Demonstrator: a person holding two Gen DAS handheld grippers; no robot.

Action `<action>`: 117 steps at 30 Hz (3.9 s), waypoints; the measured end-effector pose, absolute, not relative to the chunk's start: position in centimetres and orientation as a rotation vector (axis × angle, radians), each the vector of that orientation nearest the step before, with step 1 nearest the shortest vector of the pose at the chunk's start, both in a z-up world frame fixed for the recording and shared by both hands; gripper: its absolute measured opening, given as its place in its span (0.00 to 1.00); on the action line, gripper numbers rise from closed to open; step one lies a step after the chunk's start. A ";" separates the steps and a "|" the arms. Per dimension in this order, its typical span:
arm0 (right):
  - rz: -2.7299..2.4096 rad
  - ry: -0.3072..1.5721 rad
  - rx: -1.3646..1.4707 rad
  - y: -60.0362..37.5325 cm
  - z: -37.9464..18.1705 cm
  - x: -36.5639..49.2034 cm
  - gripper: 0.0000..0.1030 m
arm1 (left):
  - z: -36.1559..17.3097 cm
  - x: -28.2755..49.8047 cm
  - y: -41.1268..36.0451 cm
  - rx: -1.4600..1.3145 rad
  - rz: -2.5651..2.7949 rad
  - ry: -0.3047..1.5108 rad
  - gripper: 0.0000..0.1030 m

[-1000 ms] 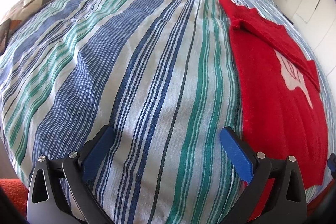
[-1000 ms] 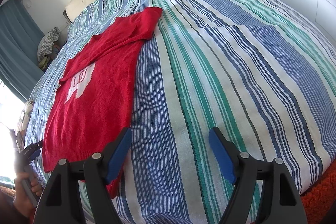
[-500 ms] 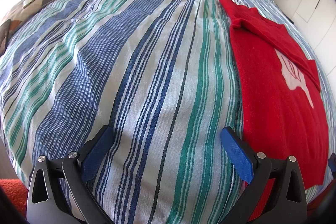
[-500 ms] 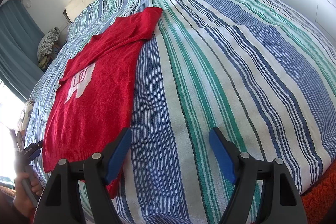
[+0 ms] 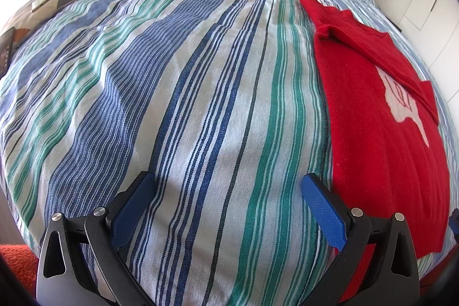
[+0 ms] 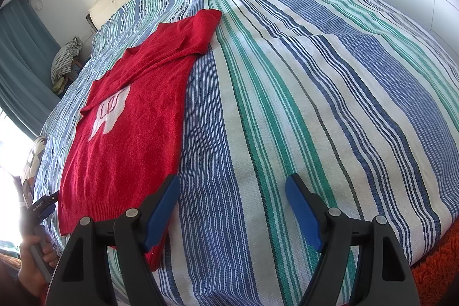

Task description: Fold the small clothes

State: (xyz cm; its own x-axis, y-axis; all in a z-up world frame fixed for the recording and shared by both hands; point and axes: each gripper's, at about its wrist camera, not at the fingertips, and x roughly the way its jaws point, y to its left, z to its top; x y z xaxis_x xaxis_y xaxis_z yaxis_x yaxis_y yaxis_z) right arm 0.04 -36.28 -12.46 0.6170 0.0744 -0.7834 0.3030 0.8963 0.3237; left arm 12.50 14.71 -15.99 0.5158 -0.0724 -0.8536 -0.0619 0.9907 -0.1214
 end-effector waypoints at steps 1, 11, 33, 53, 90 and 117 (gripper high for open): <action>-0.137 0.904 0.456 -36.3 -12.5 0.0 0.73 | -16.0 12.5 14.7 -0.143 -0.006 1.030 0.99; -0.137 0.904 0.456 -36.3 -12.4 0.0 0.73 | -16.0 12.5 14.7 -0.142 -0.006 1.030 0.99; -0.086 0.837 0.496 -36.6 -9.2 -1.1 0.74 | -11.1 9.7 16.7 -0.311 -0.190 0.976 0.98; 0.201 1.103 0.614 -29.8 -14.1 0.2 0.04 | -12.5 6.8 10.3 -0.196 -0.455 1.214 0.07; 0.208 1.053 0.234 -30.8 -11.9 27.9 0.40 | -12.3 38.4 2.0 0.111 -0.128 1.056 0.87; 0.006 0.906 0.455 -38.3 -9.8 15.9 0.63 | -8.4 21.9 9.3 0.114 -0.049 0.962 0.93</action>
